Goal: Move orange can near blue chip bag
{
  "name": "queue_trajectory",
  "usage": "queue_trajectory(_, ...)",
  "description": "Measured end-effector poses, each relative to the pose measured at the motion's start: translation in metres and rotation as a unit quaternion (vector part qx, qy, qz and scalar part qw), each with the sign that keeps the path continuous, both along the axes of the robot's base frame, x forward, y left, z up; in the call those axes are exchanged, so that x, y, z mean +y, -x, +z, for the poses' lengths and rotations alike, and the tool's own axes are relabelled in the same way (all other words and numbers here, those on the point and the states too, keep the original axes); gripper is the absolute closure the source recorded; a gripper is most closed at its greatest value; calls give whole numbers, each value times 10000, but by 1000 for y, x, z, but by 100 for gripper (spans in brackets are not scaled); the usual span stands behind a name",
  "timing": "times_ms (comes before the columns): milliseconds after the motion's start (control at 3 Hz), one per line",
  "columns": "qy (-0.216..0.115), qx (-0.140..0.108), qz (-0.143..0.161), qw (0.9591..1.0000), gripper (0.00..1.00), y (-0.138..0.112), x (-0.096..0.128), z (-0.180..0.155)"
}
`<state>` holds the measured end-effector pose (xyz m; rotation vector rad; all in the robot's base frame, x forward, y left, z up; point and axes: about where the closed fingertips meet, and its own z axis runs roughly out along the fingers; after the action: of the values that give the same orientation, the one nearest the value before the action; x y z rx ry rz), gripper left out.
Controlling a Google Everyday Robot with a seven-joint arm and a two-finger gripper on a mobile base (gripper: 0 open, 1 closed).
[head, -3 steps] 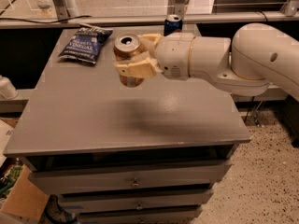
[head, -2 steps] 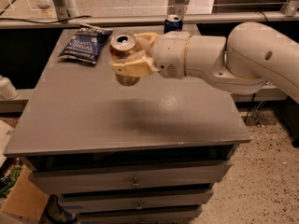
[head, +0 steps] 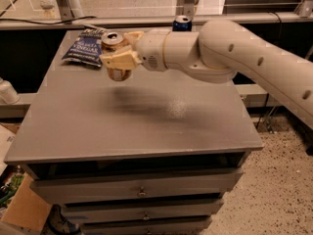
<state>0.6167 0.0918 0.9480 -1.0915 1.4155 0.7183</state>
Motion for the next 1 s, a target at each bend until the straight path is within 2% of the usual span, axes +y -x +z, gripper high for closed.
queue_trajectory(667,-93,127,-367,9992,100,-89,55,-20)
queue_trajectory(1000,-47,135,-594,9981,100,-124,66,-35)
